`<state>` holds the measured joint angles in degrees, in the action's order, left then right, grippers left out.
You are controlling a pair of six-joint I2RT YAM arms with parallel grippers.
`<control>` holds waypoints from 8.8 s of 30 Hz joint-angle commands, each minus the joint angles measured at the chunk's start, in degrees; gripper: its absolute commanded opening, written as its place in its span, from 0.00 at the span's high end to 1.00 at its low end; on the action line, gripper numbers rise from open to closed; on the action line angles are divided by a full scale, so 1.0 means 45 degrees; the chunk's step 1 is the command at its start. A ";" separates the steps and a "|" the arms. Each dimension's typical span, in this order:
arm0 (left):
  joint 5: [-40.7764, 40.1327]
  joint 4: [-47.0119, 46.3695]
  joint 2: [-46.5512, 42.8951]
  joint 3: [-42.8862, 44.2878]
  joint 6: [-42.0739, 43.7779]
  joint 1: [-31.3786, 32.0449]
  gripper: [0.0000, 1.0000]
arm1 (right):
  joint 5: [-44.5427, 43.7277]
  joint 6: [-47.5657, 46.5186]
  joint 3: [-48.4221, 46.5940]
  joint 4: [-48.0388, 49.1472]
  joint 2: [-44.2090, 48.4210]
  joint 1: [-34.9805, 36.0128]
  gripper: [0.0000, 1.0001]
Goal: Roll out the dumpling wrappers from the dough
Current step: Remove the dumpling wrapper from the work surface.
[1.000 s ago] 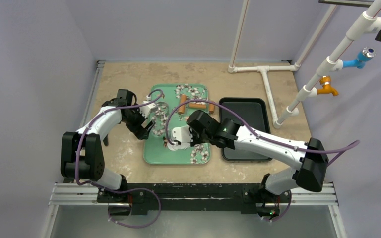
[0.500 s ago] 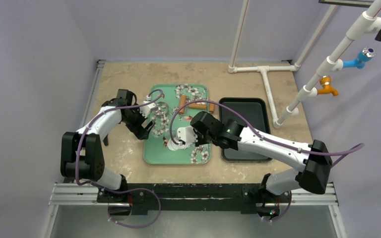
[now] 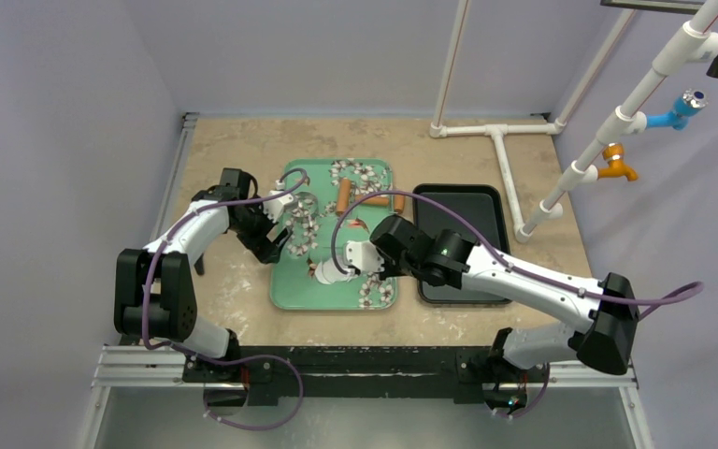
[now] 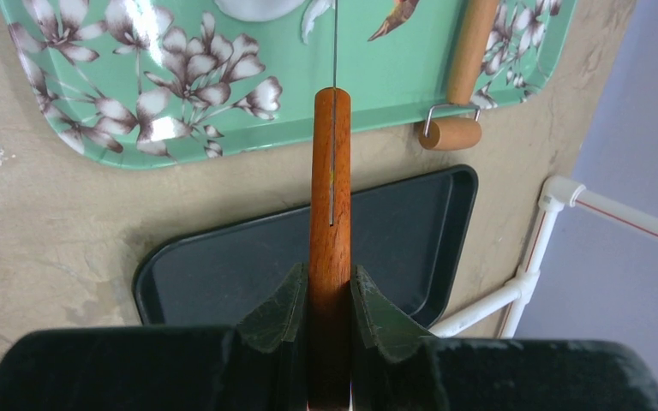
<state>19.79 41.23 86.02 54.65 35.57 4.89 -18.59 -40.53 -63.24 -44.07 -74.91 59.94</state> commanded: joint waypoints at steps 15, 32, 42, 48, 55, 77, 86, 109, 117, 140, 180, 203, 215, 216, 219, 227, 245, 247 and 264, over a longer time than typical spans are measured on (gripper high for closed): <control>0.0262 -0.0095 -0.0238 0.0276 -0.0015 -0.0108 0.00 | -0.0556 0.1352 -0.0108 -0.2389 0.1316 -0.0078 1.00; 0.1494 0.0567 -0.0176 0.0399 0.0476 -0.0031 0.00 | 0.2368 0.3856 -0.3496 -0.2268 0.1728 -0.0076 1.00; 0.1069 0.0447 -0.0051 0.0387 0.0305 -0.0031 0.00 | 0.4789 0.8852 -0.3769 -0.4252 0.0872 -0.0078 1.00; 0.0810 0.0456 0.0150 0.0468 0.0113 0.0073 0.00 | 0.4228 1.0554 -0.2908 -0.3534 0.1817 -0.0078 1.00; 0.0746 0.0458 0.0365 0.0484 0.0064 0.0281 0.00 | 0.4899 1.0973 -0.2191 -0.3370 0.1150 -0.0064 1.00; 0.0869 0.0651 0.0497 0.0564 0.0176 0.0282 0.00 | 0.4854 1.0962 -0.1083 -0.1945 -0.0023 -0.0065 1.00; 0.0914 0.0656 0.0468 0.0557 0.0210 0.0282 0.00 | 0.4037 1.0835 -0.1297 -0.1811 -0.0438 -0.0065 1.00; 0.0965 0.0629 0.0347 0.0521 0.0259 0.0282 0.00 | 0.3660 1.0371 -0.1664 -0.0136 -0.1553 -0.0063 1.00; 0.0953 0.0631 0.0380 0.0515 0.0285 0.0282 0.00 | 0.4065 1.0205 -0.2398 -0.0780 -0.1306 -0.0054 1.00; 0.0954 0.0599 0.0353 0.0492 0.0308 0.0282 0.00 | 0.4541 1.1119 -0.1089 -0.1691 -0.0279 -0.0038 1.00; 0.0895 0.0581 0.0124 0.0439 0.0353 0.0282 0.00 | 0.4247 1.0792 -0.1851 -0.1122 -0.1087 -0.0015 1.00; 0.0953 0.0551 0.0062 0.0394 0.0413 0.0282 0.00 | 0.5556 1.1135 -0.0838 -0.1593 -0.0651 0.0036 1.00; 0.1147 0.0701 -0.0074 0.0438 0.0488 0.0274 0.00 | 0.4528 1.0993 -0.0969 -0.1017 -0.1459 0.0039 1.00; 0.1363 0.0869 -0.0230 0.0509 0.0647 0.0227 0.00 | 0.4625 1.1072 -0.1148 -0.0949 -0.1458 0.0029 1.00; 0.3302 0.1803 -0.1267 0.1101 0.1710 -0.0199 0.00 | 0.4855 1.1387 -0.1844 -0.1000 -0.1415 0.0023 1.00; 0.8870 0.4271 -0.3922 0.3666 0.4782 -0.0188 0.00 | 0.6818 1.4007 -0.3196 0.0168 -0.1459 -0.0578 1.00; 0.5146 0.1183 -0.4455 0.1959 0.7966 0.5039 0.00 | 1.1056 1.7160 -0.2674 0.4124 -0.0550 -0.1757 1.00; 0.4762 0.0951 -0.4262 0.1874 0.7896 0.5047 0.02 | 1.1009 1.7242 -0.2655 0.4163 -0.0408 -0.1756 1.00; 0.5972 0.1811 -0.4164 0.2860 0.7188 0.5095 0.24 | 1.0906 1.6767 -0.3201 0.3938 -0.1385 -0.2620 1.00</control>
<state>43.18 49.39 67.51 64.95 68.14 27.51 28.29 36.14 -74.56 -29.23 -79.94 49.25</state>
